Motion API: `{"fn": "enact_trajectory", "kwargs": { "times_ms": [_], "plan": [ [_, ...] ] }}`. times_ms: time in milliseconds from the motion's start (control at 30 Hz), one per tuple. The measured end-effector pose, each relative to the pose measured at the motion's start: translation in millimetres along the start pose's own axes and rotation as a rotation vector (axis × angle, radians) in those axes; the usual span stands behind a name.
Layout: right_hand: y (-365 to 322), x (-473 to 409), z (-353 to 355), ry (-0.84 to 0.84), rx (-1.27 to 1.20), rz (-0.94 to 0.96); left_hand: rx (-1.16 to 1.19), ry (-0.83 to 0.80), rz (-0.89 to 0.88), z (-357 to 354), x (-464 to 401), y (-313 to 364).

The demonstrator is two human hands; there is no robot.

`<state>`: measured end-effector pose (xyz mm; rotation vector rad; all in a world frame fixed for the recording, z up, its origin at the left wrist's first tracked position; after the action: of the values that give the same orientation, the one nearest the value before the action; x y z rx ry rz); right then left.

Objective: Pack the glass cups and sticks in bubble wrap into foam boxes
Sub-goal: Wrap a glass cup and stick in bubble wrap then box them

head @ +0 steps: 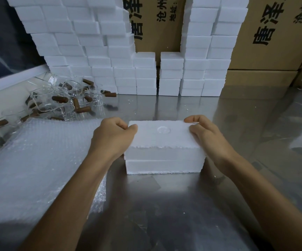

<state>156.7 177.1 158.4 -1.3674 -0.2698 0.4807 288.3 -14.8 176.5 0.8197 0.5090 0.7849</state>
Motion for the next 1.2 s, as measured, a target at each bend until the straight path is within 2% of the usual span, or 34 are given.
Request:
{"fn": "enact_trajectory", "kwargs": {
  "times_ms": [167, 333, 467, 600, 700, 867, 1067, 1200],
  "plan": [
    [-3.2, 1.1, 5.2, -0.032, 0.072, 0.077, -0.089, -0.057, -0.051, 4.8, 3.6, 1.9],
    [-6.1, -5.9, 9.8, -0.115, 0.101, 0.068, -0.178, -0.097, -0.072, 8.7, 6.2, 3.6],
    [-2.8, -9.8, 11.1, -0.062, 0.077, 0.054, -0.056, -0.123, -0.014, 9.6, 8.5, 1.2],
    [0.0, -13.9, 10.6, 0.009, 0.177, 0.075, -0.076, -0.105, -0.025, 8.5, 9.3, 0.8],
    [-1.3, -11.0, 10.3, -0.009, 0.186, 0.090, -0.120, -0.098, -0.047, 7.8, 8.2, 1.2],
    [0.2, 1.6, 17.3, -0.114, 0.166, 0.082, -0.235, -0.052, -0.095, 7.7, 7.4, 1.7],
    [5.6, 6.6, 33.1, -0.430, 0.064, 0.030, -0.129, -0.102, -0.050, 9.5, 3.7, -2.5],
    [13.2, 6.2, 33.2, -0.428, 0.070, 0.082, -0.171, -0.085, -0.075, 8.9, 5.0, -2.4]
  ]
}}
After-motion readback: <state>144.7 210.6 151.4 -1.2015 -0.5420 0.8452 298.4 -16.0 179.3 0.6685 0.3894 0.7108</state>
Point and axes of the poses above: each hand's wrist, its own x-axis away from the middle knuckle, its own z-axis out of the back of the hand, y = z × x, the point moved 1 cm from there along -x, towards the middle knuckle, and after that the axes turned 5 degrees about -x, right-handed, at the moved point
